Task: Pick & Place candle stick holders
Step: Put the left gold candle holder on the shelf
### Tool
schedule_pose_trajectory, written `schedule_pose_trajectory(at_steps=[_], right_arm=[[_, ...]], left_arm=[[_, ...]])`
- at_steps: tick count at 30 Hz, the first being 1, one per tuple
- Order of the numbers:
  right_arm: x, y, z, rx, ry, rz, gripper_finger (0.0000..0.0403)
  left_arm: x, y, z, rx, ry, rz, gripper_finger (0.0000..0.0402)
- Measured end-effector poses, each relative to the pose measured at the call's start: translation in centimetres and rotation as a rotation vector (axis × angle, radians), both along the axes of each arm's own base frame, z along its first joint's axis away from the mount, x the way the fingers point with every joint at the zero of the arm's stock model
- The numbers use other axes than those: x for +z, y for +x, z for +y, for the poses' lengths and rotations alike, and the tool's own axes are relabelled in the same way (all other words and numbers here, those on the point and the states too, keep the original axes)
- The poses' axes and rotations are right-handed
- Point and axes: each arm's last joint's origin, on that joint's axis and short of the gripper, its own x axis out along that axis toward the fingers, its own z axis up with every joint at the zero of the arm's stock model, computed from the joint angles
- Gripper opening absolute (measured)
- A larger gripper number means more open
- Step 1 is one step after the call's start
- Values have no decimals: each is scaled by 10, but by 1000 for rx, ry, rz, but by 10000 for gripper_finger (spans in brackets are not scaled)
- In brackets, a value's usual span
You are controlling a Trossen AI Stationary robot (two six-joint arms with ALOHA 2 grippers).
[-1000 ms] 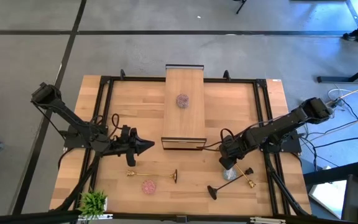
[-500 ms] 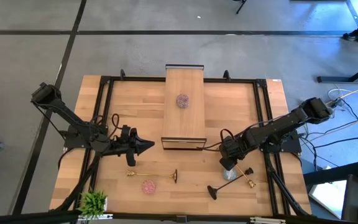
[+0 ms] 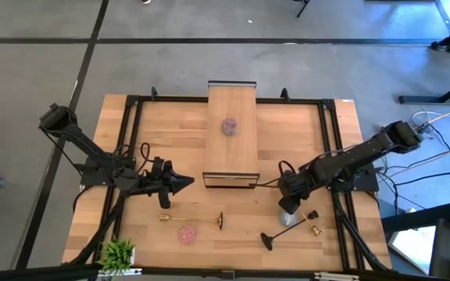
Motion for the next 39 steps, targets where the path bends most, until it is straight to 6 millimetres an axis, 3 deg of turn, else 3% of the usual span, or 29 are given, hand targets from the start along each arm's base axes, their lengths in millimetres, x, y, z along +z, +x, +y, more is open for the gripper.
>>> schedule_pose_trajectory(at_steps=[14, 24, 32, 35, 39], right_arm=[[39, -18, -7, 19, 89, -202, 173], [48, -9, -3, 27, 145, -346, 169], [49, -8, -3, 30, 151, -359, 169], [51, -7, -1, 130, 167, -408, 169], [59, -5, 14, 552, 247, -621, 165]], left_arm=[[0, 0, 0, 0, -7, -1, 6], [0, 0, 0, 0, -7, -1, 2], [0, 0, 0, 0, -6, 0, 7], [0, 0, 0, 0, -6, 0, 6], [0, 0, 0, -4, -4, 2, 2]])
